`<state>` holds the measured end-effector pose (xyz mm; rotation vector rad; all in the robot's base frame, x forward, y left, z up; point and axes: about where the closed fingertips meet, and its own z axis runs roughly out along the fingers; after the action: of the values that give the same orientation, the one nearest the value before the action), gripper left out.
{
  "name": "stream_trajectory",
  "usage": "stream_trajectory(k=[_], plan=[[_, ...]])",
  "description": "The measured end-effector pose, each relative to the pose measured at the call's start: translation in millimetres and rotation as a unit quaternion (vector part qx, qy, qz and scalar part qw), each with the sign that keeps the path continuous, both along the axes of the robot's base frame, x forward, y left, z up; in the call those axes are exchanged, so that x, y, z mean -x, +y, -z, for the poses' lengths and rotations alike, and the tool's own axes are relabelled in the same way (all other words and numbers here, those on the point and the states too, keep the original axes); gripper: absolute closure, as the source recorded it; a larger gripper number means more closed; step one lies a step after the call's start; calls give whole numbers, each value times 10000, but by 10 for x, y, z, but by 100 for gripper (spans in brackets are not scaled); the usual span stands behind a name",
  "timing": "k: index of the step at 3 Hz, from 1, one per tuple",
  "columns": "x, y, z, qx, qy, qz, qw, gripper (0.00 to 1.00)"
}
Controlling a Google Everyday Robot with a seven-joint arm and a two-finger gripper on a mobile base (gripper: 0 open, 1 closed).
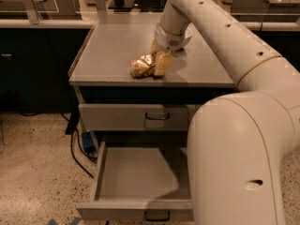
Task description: Place orange can into middle drawer
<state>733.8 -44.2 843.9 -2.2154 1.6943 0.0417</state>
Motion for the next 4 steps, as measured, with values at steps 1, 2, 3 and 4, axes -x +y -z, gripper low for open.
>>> stream_trajectory(k=[1,2,3,4], plan=[[0,0,0,0,0,0,10000,100],[0,0,0,-2,0,-1,10000,100],[140,102,-156,-575,25,-206,9981,100],[520,47,-573,-1388,-84,-194,9901,100]])
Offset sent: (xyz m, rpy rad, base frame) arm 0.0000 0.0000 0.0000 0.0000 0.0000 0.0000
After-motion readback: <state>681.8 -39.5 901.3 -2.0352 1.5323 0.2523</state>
